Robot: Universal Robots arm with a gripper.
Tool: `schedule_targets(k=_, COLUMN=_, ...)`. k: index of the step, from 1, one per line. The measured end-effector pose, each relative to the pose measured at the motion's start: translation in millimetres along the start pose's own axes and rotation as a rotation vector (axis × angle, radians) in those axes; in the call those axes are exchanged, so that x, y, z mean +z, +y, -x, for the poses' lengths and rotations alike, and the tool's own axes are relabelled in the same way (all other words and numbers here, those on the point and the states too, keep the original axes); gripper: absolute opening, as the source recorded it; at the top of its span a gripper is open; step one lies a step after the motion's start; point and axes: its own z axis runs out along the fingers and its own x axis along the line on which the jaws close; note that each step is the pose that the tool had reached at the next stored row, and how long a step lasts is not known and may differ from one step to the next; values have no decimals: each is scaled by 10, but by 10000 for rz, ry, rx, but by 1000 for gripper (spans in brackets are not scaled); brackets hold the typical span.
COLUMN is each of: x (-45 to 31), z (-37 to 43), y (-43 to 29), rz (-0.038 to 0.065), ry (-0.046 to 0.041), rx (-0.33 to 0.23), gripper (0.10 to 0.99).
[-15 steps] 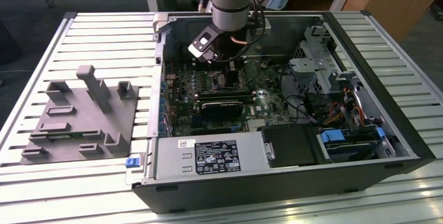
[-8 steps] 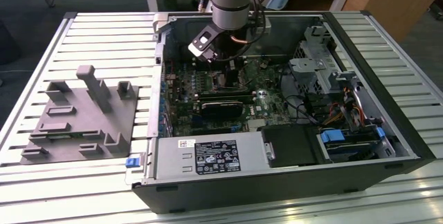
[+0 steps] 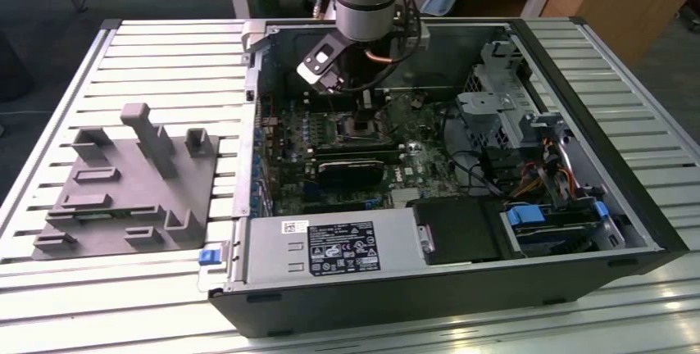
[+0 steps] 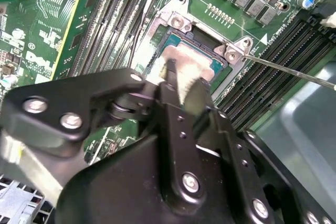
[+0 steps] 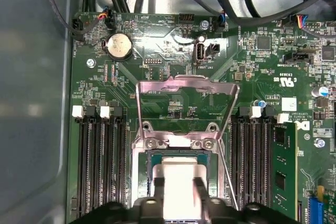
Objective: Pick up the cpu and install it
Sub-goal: 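Place the cpu into insertion slot, then close the cpu cover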
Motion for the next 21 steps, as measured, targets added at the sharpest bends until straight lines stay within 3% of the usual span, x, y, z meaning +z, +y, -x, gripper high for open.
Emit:
schedule_targets(k=5, x=-21, z=1, y=1, rz=0, ry=-1, rx=0, gripper=125)
schedule_targets(k=21, x=-129, z=3, y=5, rz=1, ry=-2, rx=0, gripper=106)
